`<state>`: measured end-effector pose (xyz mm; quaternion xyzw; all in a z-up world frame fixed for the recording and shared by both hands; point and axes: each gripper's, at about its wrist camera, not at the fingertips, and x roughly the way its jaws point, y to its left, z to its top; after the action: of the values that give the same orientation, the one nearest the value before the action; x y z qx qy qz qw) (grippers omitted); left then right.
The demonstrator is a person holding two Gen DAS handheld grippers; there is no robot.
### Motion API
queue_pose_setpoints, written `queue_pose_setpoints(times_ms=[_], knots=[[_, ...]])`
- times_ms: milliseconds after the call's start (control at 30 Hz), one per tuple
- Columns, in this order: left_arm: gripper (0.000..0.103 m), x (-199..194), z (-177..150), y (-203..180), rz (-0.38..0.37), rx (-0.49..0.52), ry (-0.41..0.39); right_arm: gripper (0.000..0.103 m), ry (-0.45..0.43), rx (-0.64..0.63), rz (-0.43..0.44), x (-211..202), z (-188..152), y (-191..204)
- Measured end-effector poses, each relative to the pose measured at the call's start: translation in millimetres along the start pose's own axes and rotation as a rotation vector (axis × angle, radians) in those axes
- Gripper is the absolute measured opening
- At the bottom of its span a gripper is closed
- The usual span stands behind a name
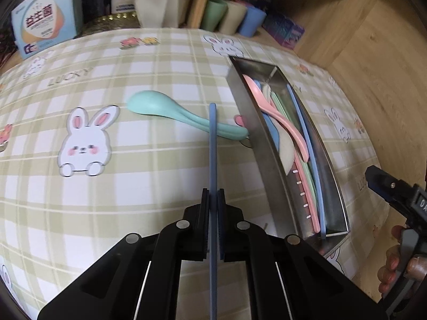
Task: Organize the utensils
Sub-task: 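Grasp the mint-green spoon by its handle with the right tool and lift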
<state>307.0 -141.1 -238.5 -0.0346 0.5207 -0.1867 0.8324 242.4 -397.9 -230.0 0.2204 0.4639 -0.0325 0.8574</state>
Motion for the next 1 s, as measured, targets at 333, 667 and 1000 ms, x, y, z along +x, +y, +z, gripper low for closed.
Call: queue_pose_setpoints(times_ms=[333,667,1000], knots=[[0.005,-41,-12,46,0.047,-0.055,-0.099,0.086,0.027,-0.331,0.072,8,9,78],[0.005,-64,-17,98,0.094,-0.147,-0.158,0.072,0.163,-0.717,0.001,65,10,180],[0.005,-66,-32,144,0.134,-0.219,-0.158,0.047,0.23,-0.791,-0.033,110,-1,230]])
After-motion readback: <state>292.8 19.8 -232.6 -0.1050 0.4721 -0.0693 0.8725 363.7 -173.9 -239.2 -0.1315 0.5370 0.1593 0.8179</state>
